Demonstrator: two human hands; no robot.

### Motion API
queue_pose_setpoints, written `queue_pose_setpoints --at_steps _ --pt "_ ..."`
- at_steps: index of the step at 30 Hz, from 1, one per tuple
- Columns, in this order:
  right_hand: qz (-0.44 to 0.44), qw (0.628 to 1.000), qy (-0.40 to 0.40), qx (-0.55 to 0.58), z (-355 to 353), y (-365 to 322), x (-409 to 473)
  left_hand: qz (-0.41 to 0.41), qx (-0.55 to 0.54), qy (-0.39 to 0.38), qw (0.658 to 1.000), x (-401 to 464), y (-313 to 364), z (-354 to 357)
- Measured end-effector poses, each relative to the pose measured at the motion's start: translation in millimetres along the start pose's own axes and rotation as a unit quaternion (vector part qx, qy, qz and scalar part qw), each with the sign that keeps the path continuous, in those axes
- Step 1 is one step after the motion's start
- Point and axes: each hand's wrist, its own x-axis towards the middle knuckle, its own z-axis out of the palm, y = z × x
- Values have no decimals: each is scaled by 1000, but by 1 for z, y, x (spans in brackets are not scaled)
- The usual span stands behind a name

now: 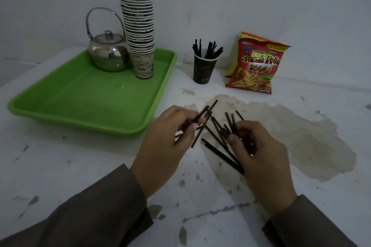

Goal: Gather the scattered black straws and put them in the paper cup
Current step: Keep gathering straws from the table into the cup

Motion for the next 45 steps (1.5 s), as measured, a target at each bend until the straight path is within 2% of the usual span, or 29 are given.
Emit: queue_pose_setpoints --at_steps 5,13,19,25,35,40,45 --pt "73 982 -5 175 -2 -4 0 -71 -174 52 981 -3 12 0" --pt "90 970 -30 225 3 -5 -2 -46 -146 26 988 -5 5 6" --pt "97 962 -42 251 -11 -15 24 -79 -212 5 974 17 14 -7" --pt "52 977 4 207 -31 -32 101 -54 -283 51 956 95 16 -25" --pt "0 990 106 93 -4 -36 228 25 -172 72 982 222 -7 -14" --pt "7 995 100 -1 17 -21 253 40 -107 75 991 237 -23 2" --pt "12 997 47 -53 32 -5 259 33 -75 55 995 237 -45 14"
